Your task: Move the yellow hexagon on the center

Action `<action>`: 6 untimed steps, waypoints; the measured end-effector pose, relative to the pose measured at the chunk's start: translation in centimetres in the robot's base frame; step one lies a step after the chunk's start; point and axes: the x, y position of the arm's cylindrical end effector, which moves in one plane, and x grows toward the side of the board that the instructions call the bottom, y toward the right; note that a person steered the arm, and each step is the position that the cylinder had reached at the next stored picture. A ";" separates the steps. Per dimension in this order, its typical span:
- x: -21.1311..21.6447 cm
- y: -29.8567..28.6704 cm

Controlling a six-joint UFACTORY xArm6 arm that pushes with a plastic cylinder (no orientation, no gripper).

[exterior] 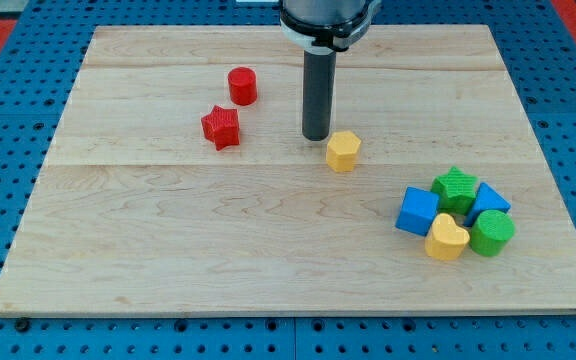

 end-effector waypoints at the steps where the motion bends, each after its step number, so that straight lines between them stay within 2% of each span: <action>1: 0.9 0.5; 2: 2.9 0.6; 5: 4.1 6.3; 6: 5.5 6.4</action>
